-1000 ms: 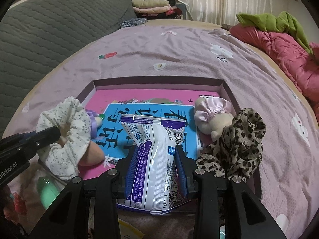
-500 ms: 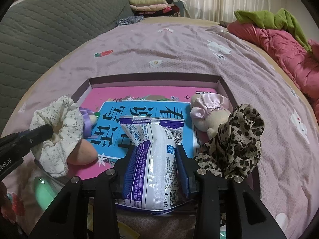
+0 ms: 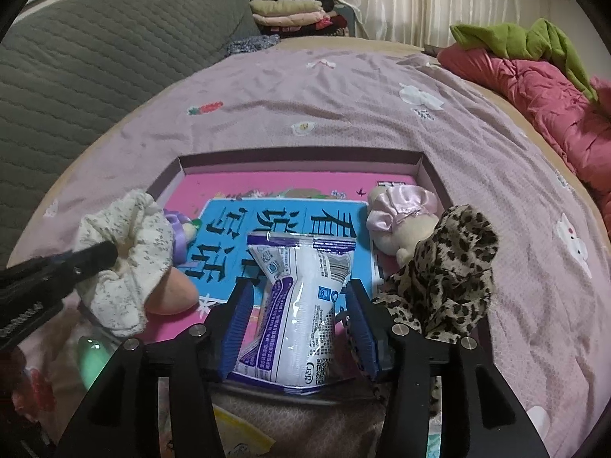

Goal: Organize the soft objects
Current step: 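Lower the wipes packet into the tray and open the right tool while the left tool releases the scrunchie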

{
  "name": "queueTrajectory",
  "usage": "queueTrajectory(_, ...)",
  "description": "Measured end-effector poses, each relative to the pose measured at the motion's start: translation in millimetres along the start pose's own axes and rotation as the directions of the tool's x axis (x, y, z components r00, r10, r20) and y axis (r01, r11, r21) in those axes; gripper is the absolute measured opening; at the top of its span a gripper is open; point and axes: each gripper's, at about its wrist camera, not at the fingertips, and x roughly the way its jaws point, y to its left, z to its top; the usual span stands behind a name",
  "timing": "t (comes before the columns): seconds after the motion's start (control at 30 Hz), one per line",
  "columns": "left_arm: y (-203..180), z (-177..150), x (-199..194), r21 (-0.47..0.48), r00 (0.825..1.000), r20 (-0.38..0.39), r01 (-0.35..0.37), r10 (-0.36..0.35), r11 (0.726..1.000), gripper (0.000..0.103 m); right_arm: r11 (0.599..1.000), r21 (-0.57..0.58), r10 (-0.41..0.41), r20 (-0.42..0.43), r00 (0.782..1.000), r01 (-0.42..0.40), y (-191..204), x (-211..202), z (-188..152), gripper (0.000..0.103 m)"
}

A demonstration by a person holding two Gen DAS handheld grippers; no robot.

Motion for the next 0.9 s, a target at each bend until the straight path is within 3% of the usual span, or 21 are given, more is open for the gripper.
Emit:
queueTrajectory(0.3,1.4,0.4,2.8,-0.02,1.0,-0.013,-0.002,0.002,1.0,0.012,1.0,0.004,0.012,0.04,0.999,-0.012,-3.0,-26.1,-0.3,0.054)
queueTrajectory(0.57,1.7,1.0,1.1,-0.031,1.0,-0.014,0.001,-0.001,1.0,0.021,1.0,0.029,-0.004,0.048,0.999,0.002,-12.2,-36.0,-3.1,0.057)
queueTrajectory(0.73,3.5,-0.7,-1.0,-0.044,1.0,-0.014,-0.004,0.003,0.999,0.036,0.999,0.045,-0.012,0.048,0.999,0.01,-16.5,-38.5,-4.3,0.057)
queueTrajectory(0.9,6.8,-1.7,-3.6,-0.059,1.0,-0.013,-0.007,0.006,0.998,0.039,0.998,0.054,-0.026,0.059,0.998,0.023,-18.9,-43.3,-4.3,0.057)
